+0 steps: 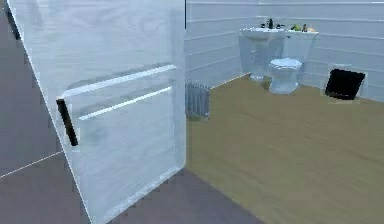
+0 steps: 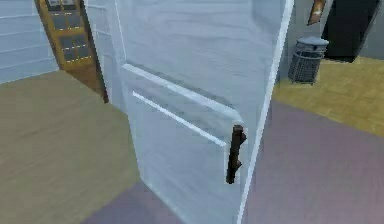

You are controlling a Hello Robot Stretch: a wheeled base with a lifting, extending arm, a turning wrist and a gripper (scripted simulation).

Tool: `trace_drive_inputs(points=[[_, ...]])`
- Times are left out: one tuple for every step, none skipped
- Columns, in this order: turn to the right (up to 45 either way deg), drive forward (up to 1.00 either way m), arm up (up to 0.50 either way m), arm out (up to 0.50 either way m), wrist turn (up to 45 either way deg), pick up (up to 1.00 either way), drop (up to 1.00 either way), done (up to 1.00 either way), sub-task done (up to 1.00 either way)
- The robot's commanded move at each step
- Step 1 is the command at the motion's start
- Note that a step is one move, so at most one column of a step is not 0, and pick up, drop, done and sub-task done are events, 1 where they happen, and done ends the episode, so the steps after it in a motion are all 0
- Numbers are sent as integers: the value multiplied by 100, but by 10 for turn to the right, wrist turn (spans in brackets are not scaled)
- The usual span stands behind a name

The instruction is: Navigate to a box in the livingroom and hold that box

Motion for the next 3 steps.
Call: trace_drive_inputs(points=[[420, 0, 0, 0, 0, 0, 0, 0, 0], [0, 100, 0, 0, 0, 0, 0, 0, 0], [0, 30, 0, 0, 0, 0, 0, 0, 0]])
